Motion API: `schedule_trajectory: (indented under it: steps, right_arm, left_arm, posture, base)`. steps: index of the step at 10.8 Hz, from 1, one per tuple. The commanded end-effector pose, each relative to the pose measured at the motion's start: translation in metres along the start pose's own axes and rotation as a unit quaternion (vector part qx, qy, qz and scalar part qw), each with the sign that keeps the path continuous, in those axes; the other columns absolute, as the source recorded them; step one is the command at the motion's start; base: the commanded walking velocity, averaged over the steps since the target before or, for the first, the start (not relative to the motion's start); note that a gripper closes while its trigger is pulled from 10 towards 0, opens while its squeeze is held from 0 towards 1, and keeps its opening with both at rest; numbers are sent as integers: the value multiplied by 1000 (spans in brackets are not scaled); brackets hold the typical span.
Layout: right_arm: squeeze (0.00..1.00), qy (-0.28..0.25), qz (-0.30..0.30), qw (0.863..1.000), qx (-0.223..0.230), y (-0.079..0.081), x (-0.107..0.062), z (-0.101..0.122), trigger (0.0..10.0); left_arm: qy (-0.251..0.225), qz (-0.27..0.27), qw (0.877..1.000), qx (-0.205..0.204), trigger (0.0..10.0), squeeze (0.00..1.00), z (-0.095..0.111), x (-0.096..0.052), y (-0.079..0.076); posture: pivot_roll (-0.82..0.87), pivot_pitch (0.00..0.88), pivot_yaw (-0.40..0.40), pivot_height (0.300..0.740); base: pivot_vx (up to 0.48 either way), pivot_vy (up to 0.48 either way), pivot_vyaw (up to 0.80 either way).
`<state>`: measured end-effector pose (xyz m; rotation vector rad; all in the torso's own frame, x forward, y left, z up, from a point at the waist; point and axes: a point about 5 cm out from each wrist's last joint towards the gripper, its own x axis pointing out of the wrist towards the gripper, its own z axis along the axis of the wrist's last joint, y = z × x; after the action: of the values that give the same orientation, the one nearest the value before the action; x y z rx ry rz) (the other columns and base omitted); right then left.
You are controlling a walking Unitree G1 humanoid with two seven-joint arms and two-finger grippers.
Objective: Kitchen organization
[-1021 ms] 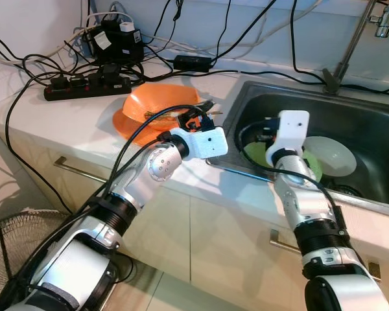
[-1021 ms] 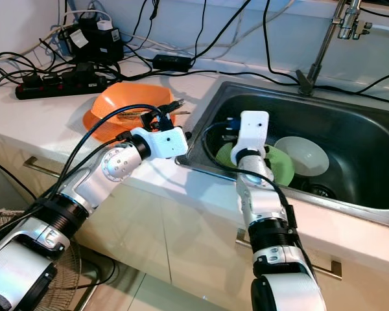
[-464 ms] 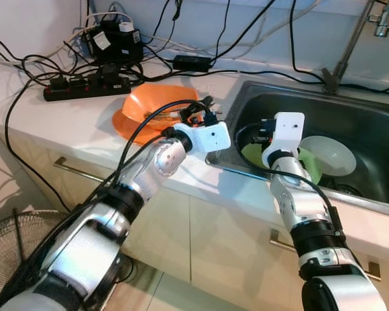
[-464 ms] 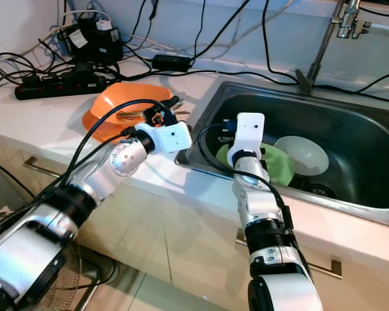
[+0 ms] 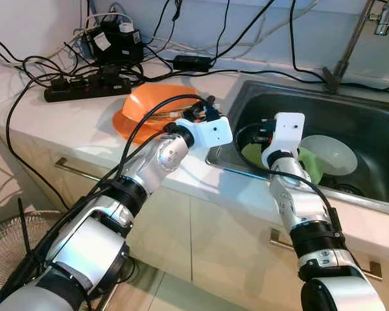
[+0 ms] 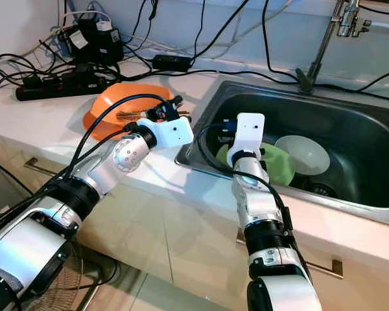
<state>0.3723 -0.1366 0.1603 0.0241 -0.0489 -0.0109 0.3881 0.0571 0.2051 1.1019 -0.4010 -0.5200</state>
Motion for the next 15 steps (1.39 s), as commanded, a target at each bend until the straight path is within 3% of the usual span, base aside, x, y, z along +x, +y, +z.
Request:
schedule_trajectory:
  steps: [1, 11, 15]
  right_arm:
    - [0, -7, -3, 1000, 5, 0, -1, 2, 10000]
    - [0, -5, -7, 1000, 8, 0, -1, 1, 10000]
    - [0, -5, -3, 1000, 9, 2, -1, 2, 10000]
  left_arm:
    - [-6, 7, 1000, 10, 0, 0, 3, 3, 7]
    - [-7, 12, 1000, 15, 0, 0, 2, 4, 7]
    - [-20, 37, 998, 41, 0, 0, 9, 1, 24]
  posture:
    - [150, 5, 58, 740]
    - [148, 3, 59, 740]
    - [158, 6, 49, 740]
  base:
    - [0, 0, 0]
    - [0, 0, 0]
    - [0, 0, 0]
